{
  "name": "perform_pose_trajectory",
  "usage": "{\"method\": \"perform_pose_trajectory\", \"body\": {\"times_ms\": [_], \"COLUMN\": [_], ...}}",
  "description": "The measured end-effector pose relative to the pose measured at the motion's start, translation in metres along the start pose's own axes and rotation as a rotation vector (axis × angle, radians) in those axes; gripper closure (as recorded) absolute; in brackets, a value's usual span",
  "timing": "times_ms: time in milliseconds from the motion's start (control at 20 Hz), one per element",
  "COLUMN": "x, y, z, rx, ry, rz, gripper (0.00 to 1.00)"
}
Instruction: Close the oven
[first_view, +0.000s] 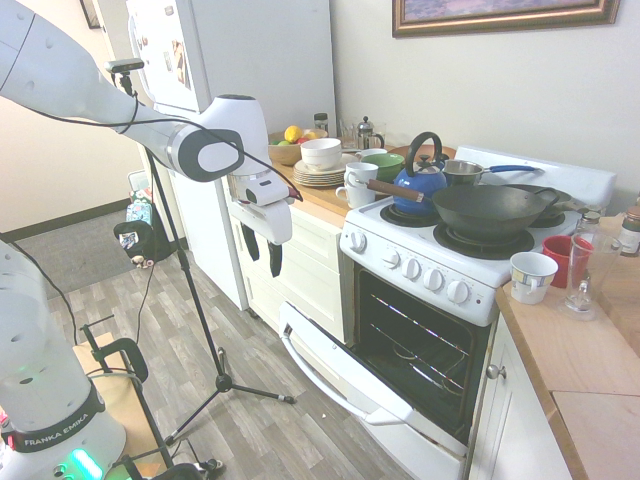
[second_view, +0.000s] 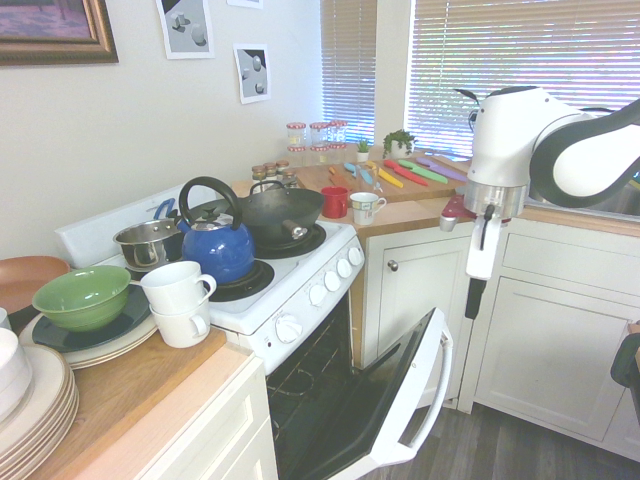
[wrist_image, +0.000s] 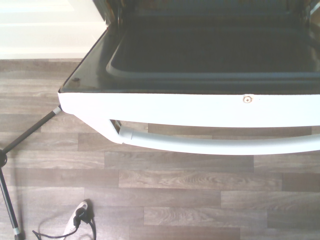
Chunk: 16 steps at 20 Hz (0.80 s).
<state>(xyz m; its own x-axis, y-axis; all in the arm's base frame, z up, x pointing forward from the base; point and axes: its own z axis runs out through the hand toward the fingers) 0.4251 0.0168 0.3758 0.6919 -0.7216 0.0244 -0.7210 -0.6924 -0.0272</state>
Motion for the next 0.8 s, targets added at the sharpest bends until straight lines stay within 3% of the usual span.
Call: {"method": "perform_pose_trajectory", "body": {"times_ms": [150, 250, 400, 800], "x": [0.0, 0.0, -0.007, -0.005], "y": [0.0, -0.001, -0.012, -0.014], "z": [0.004, 0.02, 0.07, 0.211], "rx": [-0.009, -0.07, -0.138, -0.122], "ry": [-0.01, 0.002, -0.055, -0.083], "rz": [0.015, 0.069, 0.09, 0.1], "gripper": [0.0, 0.0, 0.0, 0.0]}}
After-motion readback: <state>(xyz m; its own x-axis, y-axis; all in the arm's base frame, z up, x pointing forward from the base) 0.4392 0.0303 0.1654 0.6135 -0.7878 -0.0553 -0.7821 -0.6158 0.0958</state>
